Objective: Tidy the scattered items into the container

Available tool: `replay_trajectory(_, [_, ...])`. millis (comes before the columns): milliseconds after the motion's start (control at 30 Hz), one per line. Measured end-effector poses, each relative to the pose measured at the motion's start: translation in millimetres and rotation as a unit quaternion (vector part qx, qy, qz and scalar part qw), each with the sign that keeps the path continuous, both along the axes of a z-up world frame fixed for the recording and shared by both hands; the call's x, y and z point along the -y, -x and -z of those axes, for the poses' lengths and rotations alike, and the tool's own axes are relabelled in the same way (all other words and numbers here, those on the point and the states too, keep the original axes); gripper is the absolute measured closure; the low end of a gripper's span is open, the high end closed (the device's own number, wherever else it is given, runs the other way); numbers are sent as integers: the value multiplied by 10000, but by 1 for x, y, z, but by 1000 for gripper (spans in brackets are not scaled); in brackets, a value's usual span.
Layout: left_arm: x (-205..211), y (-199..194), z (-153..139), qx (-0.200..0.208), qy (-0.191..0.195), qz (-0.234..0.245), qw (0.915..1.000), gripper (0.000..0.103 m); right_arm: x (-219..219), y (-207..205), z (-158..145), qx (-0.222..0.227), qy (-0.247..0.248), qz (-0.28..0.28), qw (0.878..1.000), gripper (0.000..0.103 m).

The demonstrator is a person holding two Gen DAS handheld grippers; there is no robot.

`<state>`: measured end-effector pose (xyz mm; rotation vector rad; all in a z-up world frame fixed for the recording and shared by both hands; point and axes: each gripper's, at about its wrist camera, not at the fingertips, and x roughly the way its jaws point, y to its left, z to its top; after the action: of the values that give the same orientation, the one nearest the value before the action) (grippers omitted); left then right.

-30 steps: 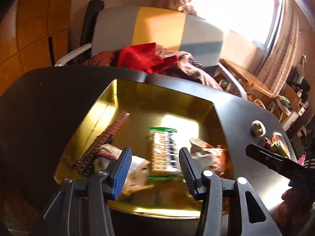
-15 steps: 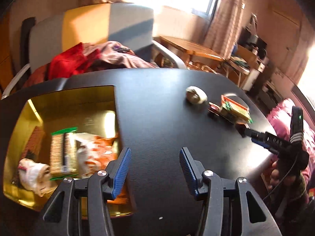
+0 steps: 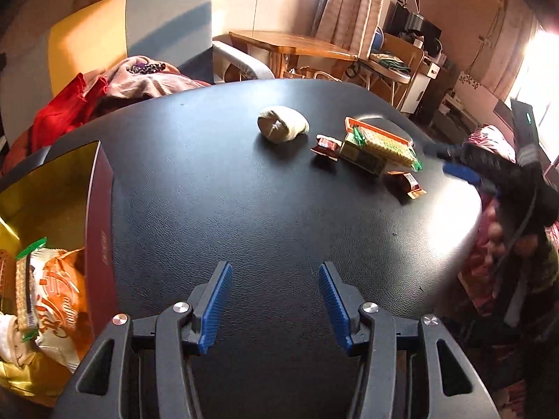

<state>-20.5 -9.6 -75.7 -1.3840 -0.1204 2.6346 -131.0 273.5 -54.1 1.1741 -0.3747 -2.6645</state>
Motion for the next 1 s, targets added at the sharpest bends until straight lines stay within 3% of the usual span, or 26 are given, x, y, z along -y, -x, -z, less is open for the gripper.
replay_trajectory(200, [5,2,15,190,-45,-55,9998,51,22,68,-8,-15,-495,-276,9984,27])
replay_trajectory(333, [10,2,22,268,-78,-122,9995,51,38,95,16,649,-249,-483,9964,27])
replay_trajectory(500, [19,4,26,305,-161,-256,9991,51,71,53,22,690,319,-1334,9881,27])
replay_trajectory(567, [21,3,28,326,-138,-288,9990,51,76,33,27,746,623,-1418,9851,27])
replay_trajectory(733, [22,2,28,340,-66,-309,9989,51,69,-1,35,745,673,-1121,9886,27])
replay_trajectory(1000, [-15,33,10,227,-39,133,9996,50,17,-38,31,527,345,-328,9975,23])
